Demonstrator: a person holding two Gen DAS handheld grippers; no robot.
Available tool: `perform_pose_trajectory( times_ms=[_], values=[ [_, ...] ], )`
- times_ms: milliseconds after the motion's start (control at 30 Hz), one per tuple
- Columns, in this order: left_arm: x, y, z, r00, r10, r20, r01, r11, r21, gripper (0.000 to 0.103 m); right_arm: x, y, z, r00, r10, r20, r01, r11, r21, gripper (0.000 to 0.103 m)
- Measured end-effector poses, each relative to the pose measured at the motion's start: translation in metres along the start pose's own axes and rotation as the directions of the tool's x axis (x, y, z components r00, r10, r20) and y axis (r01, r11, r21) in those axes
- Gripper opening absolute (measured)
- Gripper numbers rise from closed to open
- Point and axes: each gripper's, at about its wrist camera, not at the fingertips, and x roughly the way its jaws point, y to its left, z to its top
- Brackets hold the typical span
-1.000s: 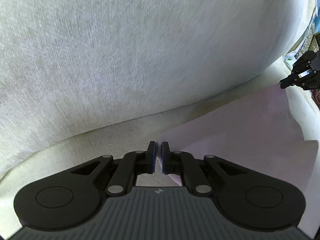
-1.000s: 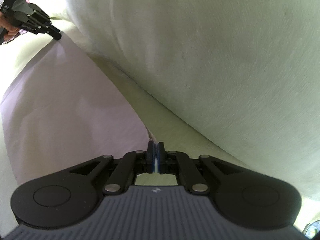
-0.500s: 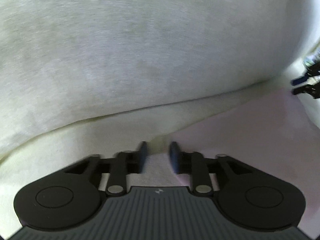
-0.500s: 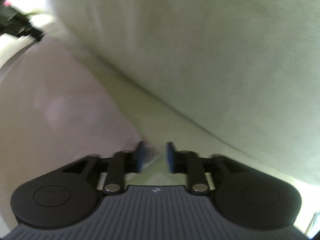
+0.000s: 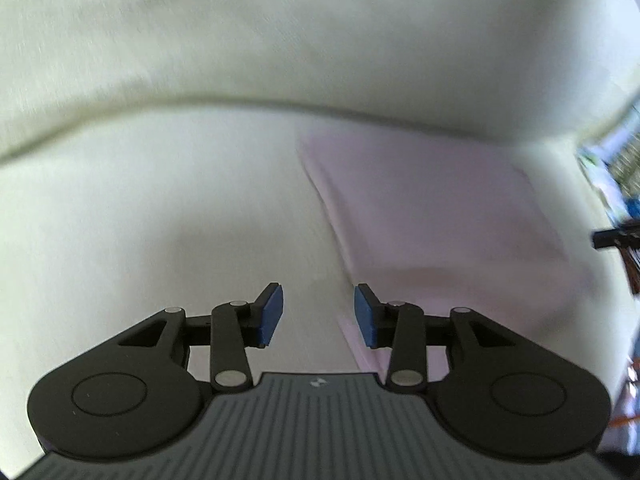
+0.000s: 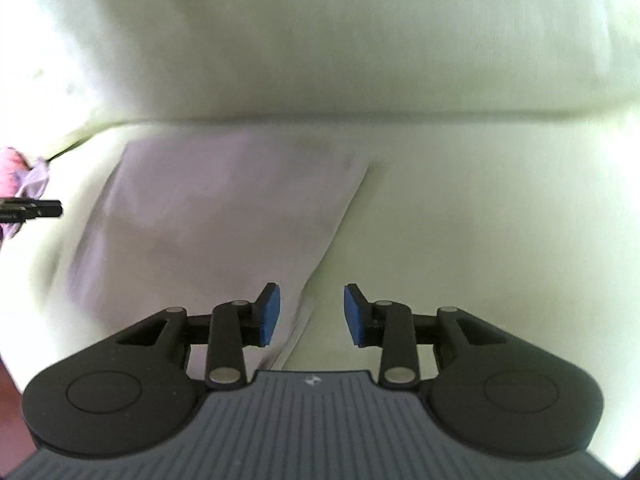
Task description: Fold clothes
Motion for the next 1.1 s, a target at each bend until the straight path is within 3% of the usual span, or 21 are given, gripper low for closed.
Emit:
perform_pose_trajectory(
  times_ms=[133, 300, 467, 567, 667, 767, 933, 1000, 1033, 1100],
  values=[
    [-0.001, -0.019, -0.03, 0.999, -0.047, -0.026, 0.048, 0.996, 0.07, 0.046, -0.001, 0.005, -0.031, 0.999, 0.031, -0.024, -0.029, 0.997, 0.071, 0.033],
    [0.006, -0.021, -0.041, 0.996, -0.094, -0.01, 0.094, 0.994, 0.056, 0.045, -0.007, 0.004, -0.055, 0.998, 0.039, -0.046, -0.034, 0.994, 0.105, 0.034],
    [0.013, -0.026, -0.035, 0.987, -0.16, -0.017, 0.16, 0.986, 0.043, 0.02, -0.004, 0.005, -0.064, 0.998, 0.029, -0.054, -0.024, 0.995, 0.094, 0.038],
    [0.03, -0.022, -0.022, 0.978, -0.198, -0.065, 0.2, 0.98, 0.02, 0.004, -0.004, 0.005, -0.061, 0.999, 0.026, -0.044, -0.023, 0.996, 0.084, 0.043],
    [0.033, -0.013, -0.014, 0.964, -0.246, -0.106, 0.248, 0.969, 0.005, 0.0, 0.001, 0.006, -0.052, 0.999, 0.04, -0.029, -0.037, 0.995, 0.088, 0.044],
    [0.027, -0.005, 0.001, 0.947, -0.263, -0.186, 0.279, 0.958, 0.065, 0.0, -0.002, -0.001, -0.048, 0.995, 0.101, -0.005, -0.1, 0.99, 0.099, 0.046],
    [0.039, -0.017, 0.021, 0.93, -0.224, -0.292, 0.267, 0.957, 0.115, 0.0, 0.007, -0.015, -0.049, 0.985, 0.172, 0.022, -0.174, 0.975, 0.14, 0.049],
    [0.036, -0.022, 0.026, 0.924, -0.207, -0.321, 0.257, 0.959, 0.12, 0.01, 0.008, -0.02, -0.052, 0.981, 0.192, 0.037, -0.195, 0.965, 0.175, 0.049],
    [0.032, -0.025, 0.029, 0.924, -0.187, -0.334, 0.24, 0.962, 0.127, 0.023, 0.007, -0.022, -0.053, 0.978, 0.204, 0.045, -0.209, 0.959, 0.19, 0.05],
    [0.018, -0.027, 0.033, 0.93, -0.145, -0.337, 0.207, 0.966, 0.156, 0.024, 0.005, -0.029, -0.06, 0.963, 0.258, 0.082, -0.27, 0.934, 0.235, 0.05]
  ],
)
